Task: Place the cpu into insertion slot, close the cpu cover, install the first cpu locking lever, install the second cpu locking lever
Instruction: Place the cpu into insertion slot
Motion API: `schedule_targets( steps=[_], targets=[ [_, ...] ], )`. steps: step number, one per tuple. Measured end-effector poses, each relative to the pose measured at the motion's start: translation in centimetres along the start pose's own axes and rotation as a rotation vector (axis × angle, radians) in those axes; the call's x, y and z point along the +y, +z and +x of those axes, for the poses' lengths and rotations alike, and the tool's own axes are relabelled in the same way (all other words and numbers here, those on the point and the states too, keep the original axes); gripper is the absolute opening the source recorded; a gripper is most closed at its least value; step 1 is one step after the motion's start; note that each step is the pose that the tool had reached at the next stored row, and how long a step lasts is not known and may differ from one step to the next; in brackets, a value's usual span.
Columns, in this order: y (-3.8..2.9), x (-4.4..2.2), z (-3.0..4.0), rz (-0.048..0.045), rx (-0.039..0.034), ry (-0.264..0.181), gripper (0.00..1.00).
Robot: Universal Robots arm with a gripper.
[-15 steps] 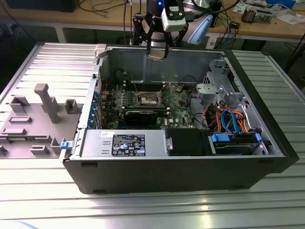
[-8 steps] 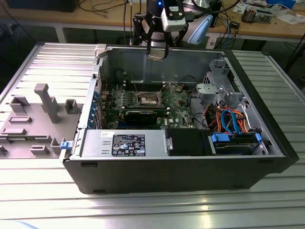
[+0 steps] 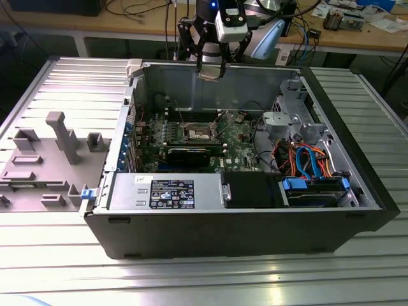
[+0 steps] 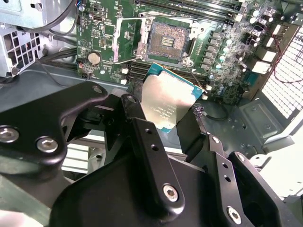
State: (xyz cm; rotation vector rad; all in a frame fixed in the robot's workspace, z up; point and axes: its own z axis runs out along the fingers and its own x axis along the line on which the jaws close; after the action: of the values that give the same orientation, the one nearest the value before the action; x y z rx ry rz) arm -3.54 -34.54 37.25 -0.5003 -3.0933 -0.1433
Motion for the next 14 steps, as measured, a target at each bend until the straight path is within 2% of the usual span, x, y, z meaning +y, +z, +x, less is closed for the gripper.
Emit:
schedule_targets(
  steps=[14],
  targets=[
    [0.0, 0.0, 0.0, -0.0003, -0.0012, 0.013, 0.53]
  ],
)
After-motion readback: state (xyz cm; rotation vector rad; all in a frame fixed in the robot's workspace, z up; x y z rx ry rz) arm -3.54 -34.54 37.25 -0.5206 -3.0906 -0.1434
